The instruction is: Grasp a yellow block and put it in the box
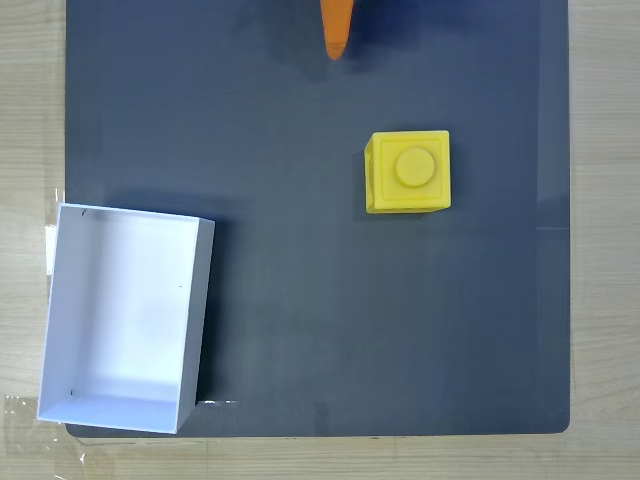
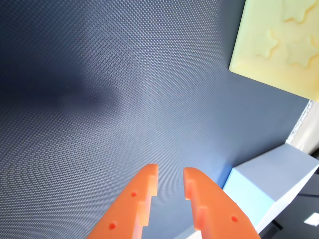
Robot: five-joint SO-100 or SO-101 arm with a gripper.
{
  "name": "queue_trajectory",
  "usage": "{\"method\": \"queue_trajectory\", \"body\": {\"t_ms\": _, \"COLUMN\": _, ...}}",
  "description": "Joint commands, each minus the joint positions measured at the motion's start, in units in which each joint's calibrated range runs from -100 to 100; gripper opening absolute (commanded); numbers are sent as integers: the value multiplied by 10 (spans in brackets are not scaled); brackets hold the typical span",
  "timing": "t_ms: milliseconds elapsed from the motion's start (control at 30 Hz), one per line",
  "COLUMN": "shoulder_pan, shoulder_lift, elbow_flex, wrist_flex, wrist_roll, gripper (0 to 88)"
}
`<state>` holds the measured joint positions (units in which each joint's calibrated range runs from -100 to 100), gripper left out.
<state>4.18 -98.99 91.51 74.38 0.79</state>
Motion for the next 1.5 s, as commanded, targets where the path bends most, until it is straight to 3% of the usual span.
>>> {"method": "queue_trajectory", "body": {"t_ms": 0, "shoulder_pan": 3, "shoulder_lift": -2, "elbow_flex": 3, "wrist_flex": -1, "wrist_roll": -1, "gripper": 10}}
{"method": "queue_trajectory", "body": {"t_ms": 1233, "shoulder_pan": -3, "shoulder_lift": 11, "elbow_flex": -18, "wrist_flex": -4, "wrist_roll": 2, "gripper": 14}}
{"method": "queue_trajectory", "body": {"t_ms": 1467, "shoulder_pan": -5, "shoulder_lift": 195, "elbow_flex": -126, "wrist_flex": -137, "wrist_roll": -2, "gripper": 15}}
